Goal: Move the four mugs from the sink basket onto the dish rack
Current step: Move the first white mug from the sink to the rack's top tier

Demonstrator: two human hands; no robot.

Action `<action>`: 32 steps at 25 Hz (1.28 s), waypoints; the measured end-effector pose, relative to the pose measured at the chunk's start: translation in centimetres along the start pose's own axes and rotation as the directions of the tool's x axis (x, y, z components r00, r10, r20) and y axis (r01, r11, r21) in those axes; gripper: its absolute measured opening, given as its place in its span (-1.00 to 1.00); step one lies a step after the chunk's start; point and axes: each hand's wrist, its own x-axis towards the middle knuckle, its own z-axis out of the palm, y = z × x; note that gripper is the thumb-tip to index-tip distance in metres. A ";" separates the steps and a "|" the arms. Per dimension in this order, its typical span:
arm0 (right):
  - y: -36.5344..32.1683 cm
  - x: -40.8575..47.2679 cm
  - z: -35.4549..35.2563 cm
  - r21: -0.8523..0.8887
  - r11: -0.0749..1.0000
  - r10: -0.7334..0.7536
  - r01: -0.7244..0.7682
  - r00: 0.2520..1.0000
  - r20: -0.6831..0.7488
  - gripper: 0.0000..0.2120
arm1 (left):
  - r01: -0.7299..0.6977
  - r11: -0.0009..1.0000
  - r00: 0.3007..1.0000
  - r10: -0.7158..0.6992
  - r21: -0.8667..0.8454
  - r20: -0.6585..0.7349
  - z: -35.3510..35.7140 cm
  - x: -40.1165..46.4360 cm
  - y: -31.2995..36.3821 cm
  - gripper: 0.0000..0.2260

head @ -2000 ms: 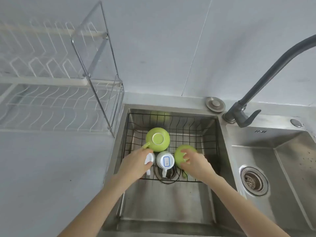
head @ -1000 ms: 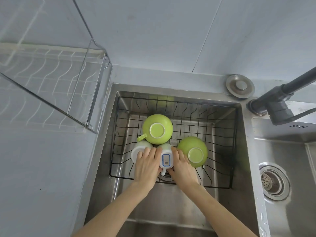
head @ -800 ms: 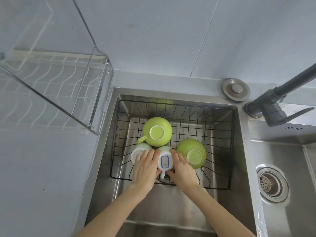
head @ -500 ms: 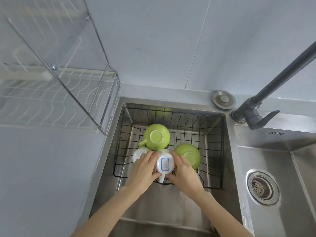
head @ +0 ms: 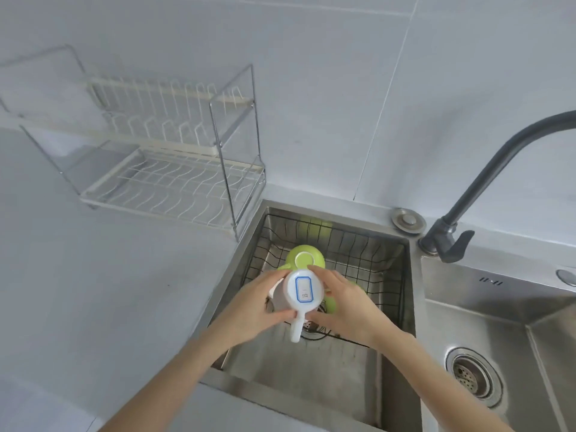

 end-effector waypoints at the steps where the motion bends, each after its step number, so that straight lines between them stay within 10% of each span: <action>1: -0.8 0.0 -0.4 -0.008 0.999 -0.033 0.033 0.999 0.000 -0.28 | -0.009 1.000 0.999 0.009 -0.016 -0.031 -0.7 -0.5 0.3 -0.46; 20: -20.5 13.3 -1.0 -0.048 0.968 -0.251 0.247 0.939 -0.234 -0.35 | -0.224 0.974 0.947 0.211 -0.029 -0.243 -24.5 -0.2 -3.2 -0.52; 32: -25.9 22.9 -9.0 -0.198 0.971 -0.189 0.136 0.942 -0.276 -0.41 | -0.343 0.934 0.928 0.354 0.101 -0.121 -35.2 11.4 -1.6 -0.54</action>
